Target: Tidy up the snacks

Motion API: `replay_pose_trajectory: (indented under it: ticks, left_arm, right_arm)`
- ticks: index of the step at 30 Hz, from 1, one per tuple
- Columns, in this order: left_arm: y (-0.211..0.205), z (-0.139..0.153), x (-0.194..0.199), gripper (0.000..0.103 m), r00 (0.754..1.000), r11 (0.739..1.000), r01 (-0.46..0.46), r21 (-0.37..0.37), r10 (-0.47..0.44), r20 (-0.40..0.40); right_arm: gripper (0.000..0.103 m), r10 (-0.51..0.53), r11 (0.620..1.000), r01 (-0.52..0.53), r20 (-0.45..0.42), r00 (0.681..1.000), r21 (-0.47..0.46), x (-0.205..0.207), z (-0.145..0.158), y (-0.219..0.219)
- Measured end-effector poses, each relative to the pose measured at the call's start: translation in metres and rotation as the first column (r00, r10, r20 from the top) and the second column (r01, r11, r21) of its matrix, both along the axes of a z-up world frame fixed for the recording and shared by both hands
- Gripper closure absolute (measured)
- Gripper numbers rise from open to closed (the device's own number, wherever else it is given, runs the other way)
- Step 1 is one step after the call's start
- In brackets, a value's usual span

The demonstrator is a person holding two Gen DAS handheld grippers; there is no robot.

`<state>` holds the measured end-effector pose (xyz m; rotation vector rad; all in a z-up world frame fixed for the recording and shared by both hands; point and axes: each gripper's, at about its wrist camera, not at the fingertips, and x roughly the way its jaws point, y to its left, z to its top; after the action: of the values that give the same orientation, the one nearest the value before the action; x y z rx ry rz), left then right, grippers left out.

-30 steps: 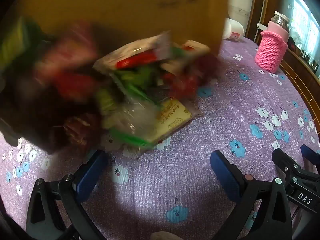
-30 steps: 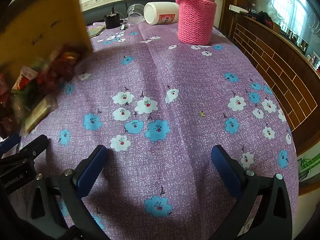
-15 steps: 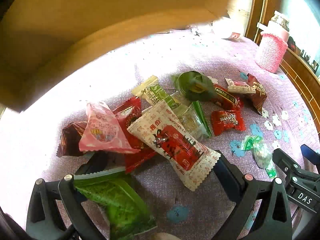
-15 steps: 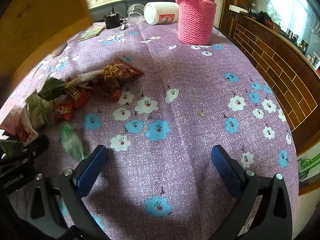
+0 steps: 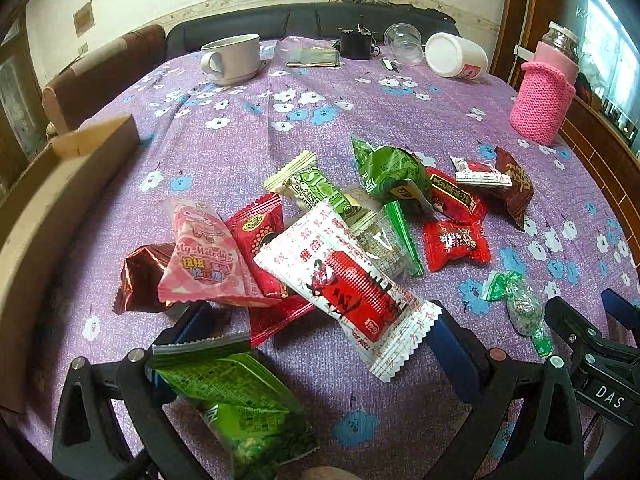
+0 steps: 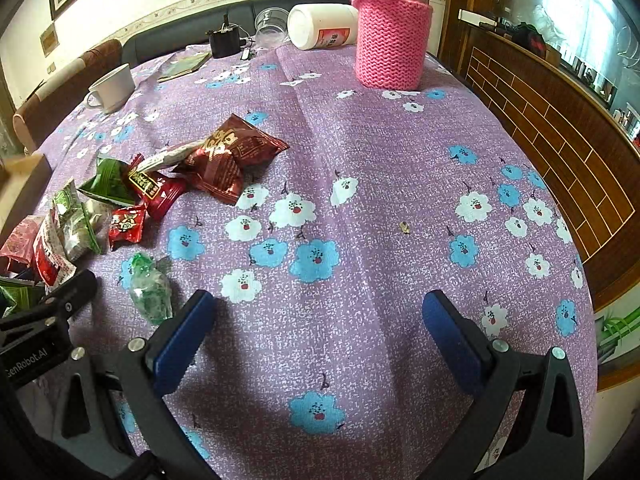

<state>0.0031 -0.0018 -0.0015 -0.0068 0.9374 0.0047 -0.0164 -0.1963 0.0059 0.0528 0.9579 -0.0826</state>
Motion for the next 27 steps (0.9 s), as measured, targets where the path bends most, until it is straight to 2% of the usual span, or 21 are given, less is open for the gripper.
replay_pose_trajectory:
  ticks: [19,27]
  left_arm:
    - [-0.001,0.000,-0.001,0.001,1.000,1.000,0.003,0.000,-0.003,-0.001]
    - [0.004,0.001,-0.013,0.001,0.996,0.996,0.084,0.000,-0.084,-0.002]
  right_arm:
    - [0.000,0.000,1.000,0.000,0.000,1.000,0.000,0.000,0.000,0.000]
    - [0.000,0.000,1.000,0.000,0.000,1.000,0.000,0.000,0.000,0.000]
